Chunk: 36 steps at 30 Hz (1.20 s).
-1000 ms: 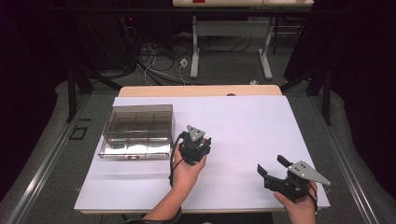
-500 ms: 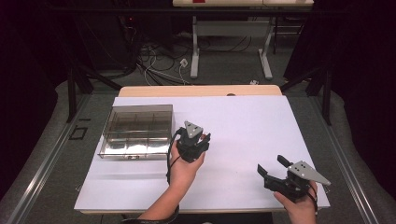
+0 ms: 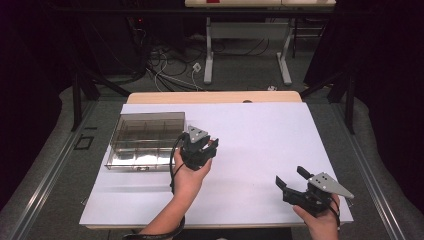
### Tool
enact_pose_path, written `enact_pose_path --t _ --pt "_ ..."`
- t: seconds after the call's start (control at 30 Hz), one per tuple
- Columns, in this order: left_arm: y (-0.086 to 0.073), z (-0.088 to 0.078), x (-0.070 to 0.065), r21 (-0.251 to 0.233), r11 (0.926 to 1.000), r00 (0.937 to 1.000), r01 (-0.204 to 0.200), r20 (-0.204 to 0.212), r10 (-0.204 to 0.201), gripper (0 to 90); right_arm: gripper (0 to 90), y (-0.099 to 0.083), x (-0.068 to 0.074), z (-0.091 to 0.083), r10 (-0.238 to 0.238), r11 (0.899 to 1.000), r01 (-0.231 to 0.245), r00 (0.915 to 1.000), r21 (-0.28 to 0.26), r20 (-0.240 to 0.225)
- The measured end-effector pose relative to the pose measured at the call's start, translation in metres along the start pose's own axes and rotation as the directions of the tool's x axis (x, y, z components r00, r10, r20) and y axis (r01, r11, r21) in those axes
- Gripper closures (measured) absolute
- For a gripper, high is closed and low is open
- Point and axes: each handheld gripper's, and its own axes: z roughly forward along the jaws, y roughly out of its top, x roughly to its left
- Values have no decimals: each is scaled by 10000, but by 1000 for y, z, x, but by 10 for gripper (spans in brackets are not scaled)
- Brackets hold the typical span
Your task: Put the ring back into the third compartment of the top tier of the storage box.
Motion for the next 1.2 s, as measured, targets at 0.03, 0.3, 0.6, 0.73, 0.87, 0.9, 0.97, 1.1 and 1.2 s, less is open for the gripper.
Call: enact_pose_path --t 0.03,0.3,0.6,0.73,0.87,0.9,0.97,1.1,1.2 --pt "1 -1 2 -32 10000 10000 56 10 -56 668 157 0 0 0 -17 10000 17 10000 19 6" --pt "2 -15 17 -86 9993 9993 363 23 -363 668 157 0 0 0 -13 10000 14 10000 -65 17" --pt "-1 -30 33 -75 9986 9986 533 -32 -533 668 157 0 0 0 -26 10000 27 10000 -14 37" --pt "-3 -35 37 -84 9986 9986 529 -17 -529 669 157 0 0 0 -15 10000 15 10000 10 52" --pt "-6 -40 41 -79 9983 9983 573 -55 -574 668 157 0 0 0 -36 10000 36 10000 26 30" --pt "-6 -41 42 -78 9985 9985 549 -80 -550 668 157 0 0 0 -36 10000 36 10000 26 30" --pt "-7 -44 45 -41 9984 9983 568 -101 -568 669 157 0 0 0 -7 10000 7 10000 19 11" --pt "-12 -49 51 43 9984 9983 557 -165 -556 668 157 -1 -1 1 -19 10000 19 10000 -3 46" --pt "-14 -50 54 74 9984 9982 565 -213 -563 669 157 -1 0 1 8 10000 -8 10000 -8 42"
